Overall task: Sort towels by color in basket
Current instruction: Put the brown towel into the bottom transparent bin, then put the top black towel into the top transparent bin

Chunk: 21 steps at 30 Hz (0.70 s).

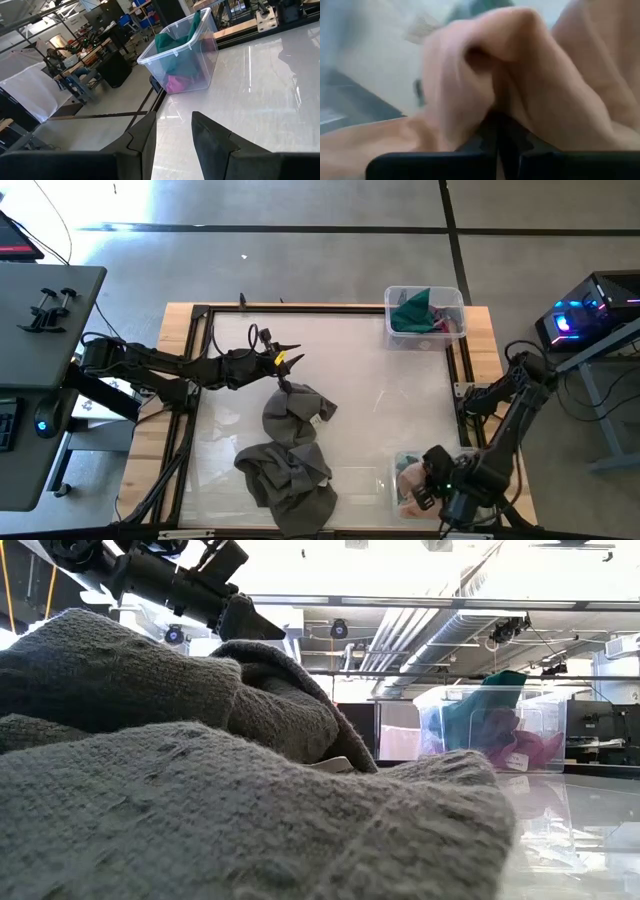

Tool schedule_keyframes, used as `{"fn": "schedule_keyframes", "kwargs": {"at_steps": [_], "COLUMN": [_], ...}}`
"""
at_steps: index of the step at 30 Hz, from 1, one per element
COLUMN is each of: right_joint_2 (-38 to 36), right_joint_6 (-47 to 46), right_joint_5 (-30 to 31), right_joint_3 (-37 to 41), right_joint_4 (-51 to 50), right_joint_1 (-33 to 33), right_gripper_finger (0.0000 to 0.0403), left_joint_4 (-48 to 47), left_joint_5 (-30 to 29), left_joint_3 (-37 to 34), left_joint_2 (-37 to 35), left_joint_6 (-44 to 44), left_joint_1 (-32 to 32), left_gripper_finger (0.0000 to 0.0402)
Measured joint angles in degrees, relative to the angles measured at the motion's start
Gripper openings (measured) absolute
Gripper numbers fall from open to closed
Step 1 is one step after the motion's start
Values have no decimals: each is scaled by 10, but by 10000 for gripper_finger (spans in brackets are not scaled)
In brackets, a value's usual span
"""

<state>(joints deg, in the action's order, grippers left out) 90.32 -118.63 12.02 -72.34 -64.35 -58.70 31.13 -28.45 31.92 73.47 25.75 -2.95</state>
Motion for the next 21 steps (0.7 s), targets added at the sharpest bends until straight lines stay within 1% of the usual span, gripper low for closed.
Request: {"fn": "schedule_keyframes", "kwargs": {"at_steps": [4, 6, 8, 10, 12, 15, 18, 20, 21], "right_joint_2": [0, 0, -1, 0, 1, 1, 1, 1, 1], "right_joint_6": [2, 4, 4, 13, 30, 45, 47, 47, 51], "right_joint_5": [-44, -67, -68, -72, -79, -80, -80, -69, -52], "right_joint_3": [75, 102, 117, 114, 95, 41, -24, -71, -91], "right_joint_4": [71, 78, 73, 64, 48, 7, -63, -113, -135], "right_joint_1": [8, 10, 10, 10, 10, 10, 9, 9, 9], "right_gripper_finger": [0, 0, 0, 0, 0, 0, 0, 0, 0], "left_joint_4": [0, 0, 0, 0, 0, 0, 0, 0, 0], "left_joint_5": [0, 0, 0, 0, 0, 0, 0, 0, -1], "left_joint_3": [0, 0, 0, 0, 0, 0, 0, 0, 0], "left_joint_2": [0, 0, 0, 0, 0, 0, 0, 0, 0], "left_joint_6": [0, 1, 7, 12, 14, 14, 4, -1, -1], "left_joint_1": [0, 0, 0, 0, 0, 0, 1, 2, 5], "left_gripper_finger": [111, 111, 111, 111, 111, 111, 111, 111, 111]}}
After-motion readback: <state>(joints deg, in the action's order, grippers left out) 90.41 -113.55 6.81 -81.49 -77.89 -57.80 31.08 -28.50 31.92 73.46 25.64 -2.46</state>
